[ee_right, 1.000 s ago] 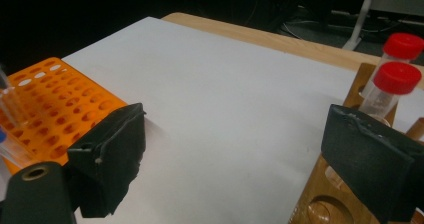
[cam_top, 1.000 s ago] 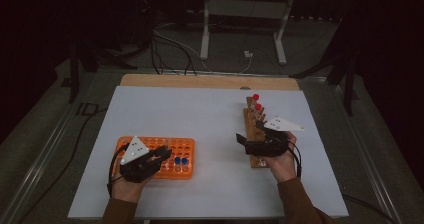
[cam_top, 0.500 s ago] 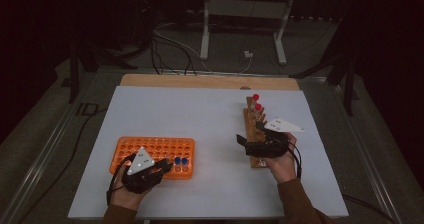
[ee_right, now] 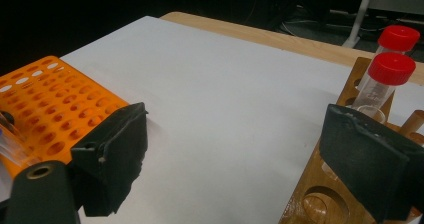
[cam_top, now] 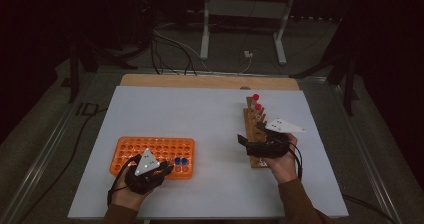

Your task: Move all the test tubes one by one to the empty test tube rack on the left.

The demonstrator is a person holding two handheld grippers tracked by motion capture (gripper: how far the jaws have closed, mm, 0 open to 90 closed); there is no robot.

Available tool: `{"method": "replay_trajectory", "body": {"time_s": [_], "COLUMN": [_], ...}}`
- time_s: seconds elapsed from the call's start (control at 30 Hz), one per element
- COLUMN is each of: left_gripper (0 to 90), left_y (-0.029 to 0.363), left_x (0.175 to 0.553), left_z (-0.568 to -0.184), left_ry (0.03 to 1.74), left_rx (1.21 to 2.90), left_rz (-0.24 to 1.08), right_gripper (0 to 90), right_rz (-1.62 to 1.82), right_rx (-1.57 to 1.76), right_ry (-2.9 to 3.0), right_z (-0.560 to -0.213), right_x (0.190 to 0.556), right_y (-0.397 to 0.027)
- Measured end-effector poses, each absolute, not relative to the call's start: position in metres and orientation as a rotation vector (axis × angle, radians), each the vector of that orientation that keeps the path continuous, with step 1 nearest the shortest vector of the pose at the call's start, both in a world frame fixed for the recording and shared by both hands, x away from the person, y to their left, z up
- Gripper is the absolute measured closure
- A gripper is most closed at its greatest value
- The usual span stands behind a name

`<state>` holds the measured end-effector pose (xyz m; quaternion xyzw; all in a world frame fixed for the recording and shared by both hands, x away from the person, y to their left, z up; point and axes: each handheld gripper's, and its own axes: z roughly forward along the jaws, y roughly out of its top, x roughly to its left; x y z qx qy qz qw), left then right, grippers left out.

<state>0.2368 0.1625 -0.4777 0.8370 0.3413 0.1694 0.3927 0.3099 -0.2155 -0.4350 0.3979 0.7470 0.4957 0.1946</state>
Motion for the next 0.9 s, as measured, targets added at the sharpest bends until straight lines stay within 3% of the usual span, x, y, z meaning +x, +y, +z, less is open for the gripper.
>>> {"method": "replay_trajectory", "body": {"time_s": [0.3,0.4,0.9], "left_gripper": [75.2,62.0,22.7], "left_y": [0.163,0.168,0.193], "left_x": [0.236,0.235,0.237], "left_z": [-0.48,-0.478,-0.456], "left_ry": [0.875,0.877,0.933], "left_rx": [2.123,2.092,1.85], "left_rz": [0.408,0.397,0.453], "right_gripper": [12.4,12.5,18.6], "right_rz": [1.378,1.363,1.234], "right_rx": [1.112,1.111,1.182], "right_ry": [2.085,2.08,2.02], "right_z": [-0.435,-0.435,-0.438], "right_x": [0.31,0.31,0.324], "right_y": [-0.217,-0.22,-0.244]}}
